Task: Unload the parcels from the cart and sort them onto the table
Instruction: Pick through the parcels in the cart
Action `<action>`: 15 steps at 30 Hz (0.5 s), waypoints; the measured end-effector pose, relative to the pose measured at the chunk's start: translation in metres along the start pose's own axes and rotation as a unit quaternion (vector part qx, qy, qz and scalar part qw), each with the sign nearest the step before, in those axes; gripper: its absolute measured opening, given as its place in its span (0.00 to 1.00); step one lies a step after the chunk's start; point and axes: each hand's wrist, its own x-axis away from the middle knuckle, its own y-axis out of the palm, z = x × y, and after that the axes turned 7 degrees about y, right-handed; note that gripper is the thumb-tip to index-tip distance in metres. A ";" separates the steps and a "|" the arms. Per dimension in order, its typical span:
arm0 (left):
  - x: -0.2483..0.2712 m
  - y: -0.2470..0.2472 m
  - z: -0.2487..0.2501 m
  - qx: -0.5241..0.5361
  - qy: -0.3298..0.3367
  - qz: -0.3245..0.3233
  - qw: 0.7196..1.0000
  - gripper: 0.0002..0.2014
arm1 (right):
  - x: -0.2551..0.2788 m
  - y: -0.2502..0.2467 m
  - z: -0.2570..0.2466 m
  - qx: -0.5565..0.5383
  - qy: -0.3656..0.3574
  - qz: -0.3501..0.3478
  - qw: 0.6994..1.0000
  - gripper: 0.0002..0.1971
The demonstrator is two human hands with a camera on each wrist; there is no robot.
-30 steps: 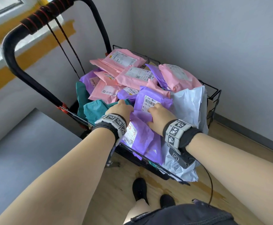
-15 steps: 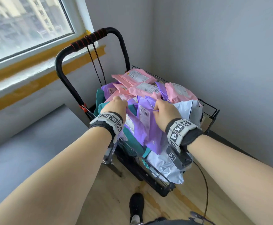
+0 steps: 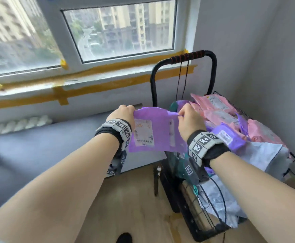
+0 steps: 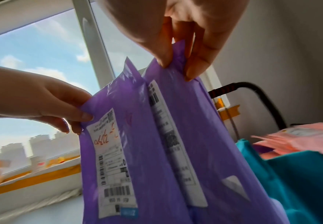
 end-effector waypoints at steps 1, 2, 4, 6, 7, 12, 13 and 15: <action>0.006 -0.003 -0.018 -0.001 -0.014 -0.001 1.000 0.13 | 0.000 0.011 -0.013 -0.001 -0.011 -0.012 1.000 0.04; 0.011 -0.006 -0.038 -0.001 -0.028 -0.002 1.000 0.14 | 0.001 0.023 -0.027 0.000 -0.022 -0.025 0.999 0.04; 0.021 -0.012 -0.077 -0.001 -0.055 -0.004 0.998 0.13 | 0.000 0.049 -0.058 0.001 -0.041 -0.049 0.998 0.04; 0.033 -0.018 -0.119 -0.002 -0.088 -0.009 0.996 0.12 | 0.000 0.080 -0.094 0.000 -0.066 -0.070 0.995 0.04; 0.040 -0.021 -0.141 -0.003 -0.106 -0.013 0.994 0.12 | 0.001 0.097 -0.112 -0.001 -0.077 -0.078 0.994 0.04; 0.073 -0.044 -0.269 -0.025 -0.157 -0.033 0.987 0.16 | 0.016 0.192 -0.218 -0.037 -0.106 -0.131 0.985 0.05; 0.080 -0.049 -0.293 -0.030 -0.168 -0.037 0.985 0.16 | 0.020 0.209 -0.237 -0.045 -0.112 -0.139 0.983 0.05; 0.096 -0.057 -0.337 -0.036 -0.201 -0.051 0.978 0.17 | 0.031 0.242 -0.273 -0.052 -0.123 -0.158 0.978 0.05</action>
